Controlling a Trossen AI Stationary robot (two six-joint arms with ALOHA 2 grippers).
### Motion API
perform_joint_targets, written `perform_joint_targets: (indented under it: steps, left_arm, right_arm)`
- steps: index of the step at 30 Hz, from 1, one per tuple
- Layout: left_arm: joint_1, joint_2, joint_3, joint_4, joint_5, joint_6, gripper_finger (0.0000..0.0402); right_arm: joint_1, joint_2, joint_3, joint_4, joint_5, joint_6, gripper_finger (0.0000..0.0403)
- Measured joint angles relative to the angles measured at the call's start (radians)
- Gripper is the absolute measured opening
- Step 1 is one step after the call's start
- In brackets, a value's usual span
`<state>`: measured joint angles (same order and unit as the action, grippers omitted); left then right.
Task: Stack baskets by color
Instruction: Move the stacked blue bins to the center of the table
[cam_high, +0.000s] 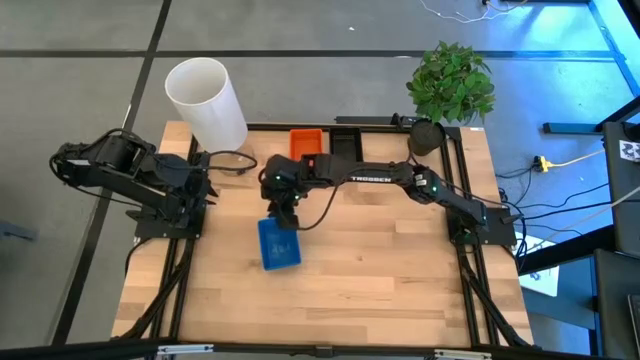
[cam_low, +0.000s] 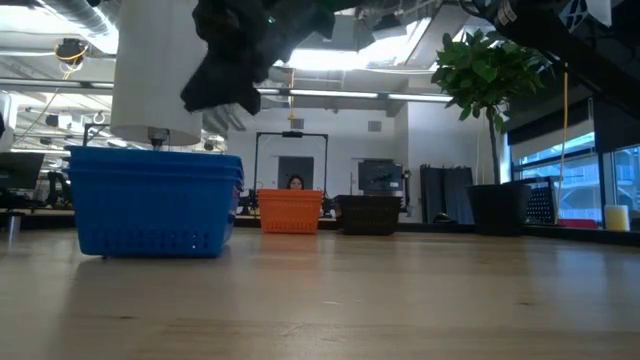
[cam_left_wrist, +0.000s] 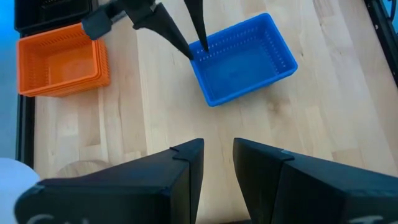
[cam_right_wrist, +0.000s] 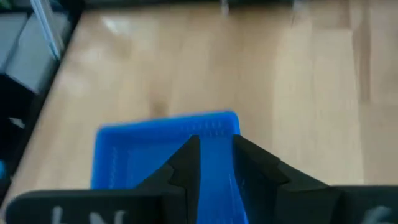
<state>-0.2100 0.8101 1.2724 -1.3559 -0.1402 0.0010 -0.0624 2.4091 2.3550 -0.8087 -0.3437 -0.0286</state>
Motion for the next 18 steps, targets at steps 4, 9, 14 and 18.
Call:
perform_joint_targets:
  steps: [4,9,14,18]
  left_arm:
    - [0.000,0.000,0.000,0.001,0.000,0.000,0.0078]
    - [0.000,0.000,0.000,0.001,0.000,0.000,0.0078]
    - [0.000,0.000,0.000,0.002,0.000,0.001,0.0078]
    - [0.000,0.000,0.000,0.002,0.000,0.001,0.0078]
  right_arm:
    - [0.011,0.000,-0.008,0.140,-0.102,0.074,0.0083]
    - [0.044,0.029,-0.020,0.239,-0.121,0.044,0.0014]
    - [0.060,0.085,-0.021,0.322,-0.128,0.002,0.0003]
    - [0.081,0.136,-0.023,0.417,-0.158,-0.003,0.0001]
